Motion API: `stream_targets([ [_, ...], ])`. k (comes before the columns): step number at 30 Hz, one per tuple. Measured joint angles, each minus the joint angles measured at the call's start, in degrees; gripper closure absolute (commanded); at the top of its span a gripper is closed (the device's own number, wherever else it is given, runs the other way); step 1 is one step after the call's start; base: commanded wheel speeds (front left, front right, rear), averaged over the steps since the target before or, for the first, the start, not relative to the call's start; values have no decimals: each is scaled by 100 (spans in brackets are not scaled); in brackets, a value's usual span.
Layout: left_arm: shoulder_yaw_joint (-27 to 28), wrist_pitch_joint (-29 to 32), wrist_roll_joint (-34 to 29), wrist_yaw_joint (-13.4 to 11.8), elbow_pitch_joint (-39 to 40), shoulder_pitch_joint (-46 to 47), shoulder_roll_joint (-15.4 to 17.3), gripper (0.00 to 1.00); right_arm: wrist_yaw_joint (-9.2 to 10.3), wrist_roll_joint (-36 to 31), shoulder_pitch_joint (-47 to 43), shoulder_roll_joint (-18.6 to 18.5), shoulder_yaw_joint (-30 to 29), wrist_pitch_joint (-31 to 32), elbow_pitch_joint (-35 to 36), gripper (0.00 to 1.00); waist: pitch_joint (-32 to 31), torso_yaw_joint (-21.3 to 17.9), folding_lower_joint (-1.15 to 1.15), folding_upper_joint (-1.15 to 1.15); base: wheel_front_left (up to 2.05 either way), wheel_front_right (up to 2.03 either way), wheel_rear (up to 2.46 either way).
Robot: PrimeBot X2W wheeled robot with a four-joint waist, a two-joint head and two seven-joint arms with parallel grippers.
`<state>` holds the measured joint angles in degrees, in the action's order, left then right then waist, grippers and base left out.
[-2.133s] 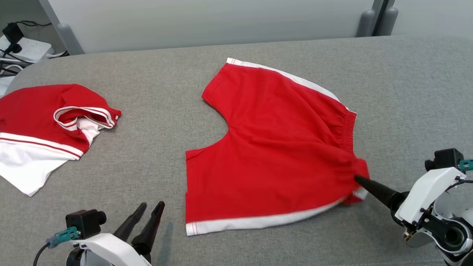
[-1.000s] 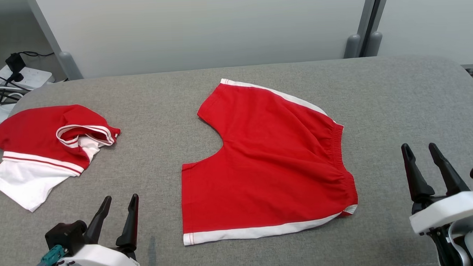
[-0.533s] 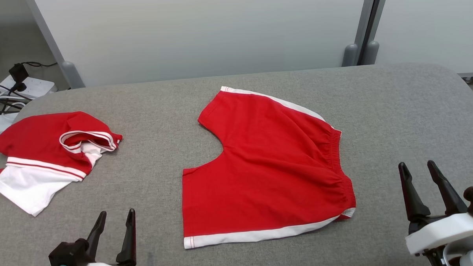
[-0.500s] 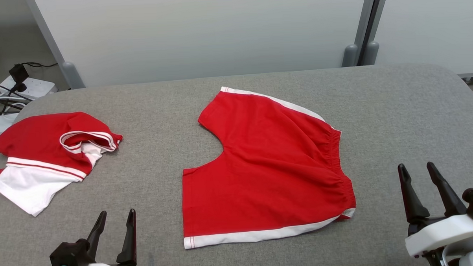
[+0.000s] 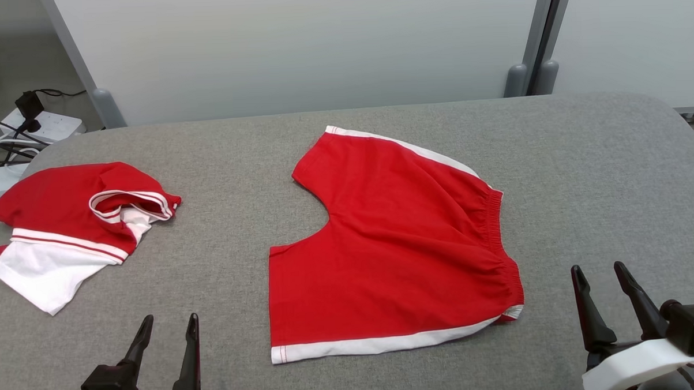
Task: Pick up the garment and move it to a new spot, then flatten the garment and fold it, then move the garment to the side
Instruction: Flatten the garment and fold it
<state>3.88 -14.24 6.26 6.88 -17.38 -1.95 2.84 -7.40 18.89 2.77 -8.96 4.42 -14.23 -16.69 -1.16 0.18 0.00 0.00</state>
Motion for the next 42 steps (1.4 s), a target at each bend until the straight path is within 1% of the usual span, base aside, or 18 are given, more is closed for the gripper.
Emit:
stream_targets([
  [3,59,0,-130,-152,88,-9,-9,0,0,-75,-17,8,41,0,-89,0,4,11,0,0,0,0,0],
  [4,64,0,-130,-168,100,-9,-9,0,0,-104,-19,3,66,1,-112,0,6,14,0,0,0,0,0],
  [23,57,0,-147,-172,81,-15,-24,0,0,-109,-39,-29,204,1,-465,0,60,62,0,0,0,0,0],
  [26,25,0,-144,-164,40,-15,-26,0,0,-44,-38,-24,244,1,-515,0,79,75,0,0,0,0,0],
  [30,-70,0,-90,-141,-21,-15,-26,0,0,219,-37,-27,435,1,-719,0,101,119,0,0,0,0,0],
  [33,-129,0,-73,-137,-38,-15,-27,0,0,398,-20,-69,695,1,-964,0,136,169,0,0,0,0,0],
  [36,-151,0,-71,-89,-57,-15,-27,0,-1,593,86,-143,804,1,-1209,0,179,232,0,0,0,0,0],
  [38,-155,0,-71,-88,-66,-12,-27,0,0,648,193,-227,891,1,-1355,0,220,278,0,0,0,0,0],
  [42,-157,0,-65,-84,-77,-3,-29,0,0,670,402,-275,1016,1,-1635,0,303,394,0,0,0,0,0],
])
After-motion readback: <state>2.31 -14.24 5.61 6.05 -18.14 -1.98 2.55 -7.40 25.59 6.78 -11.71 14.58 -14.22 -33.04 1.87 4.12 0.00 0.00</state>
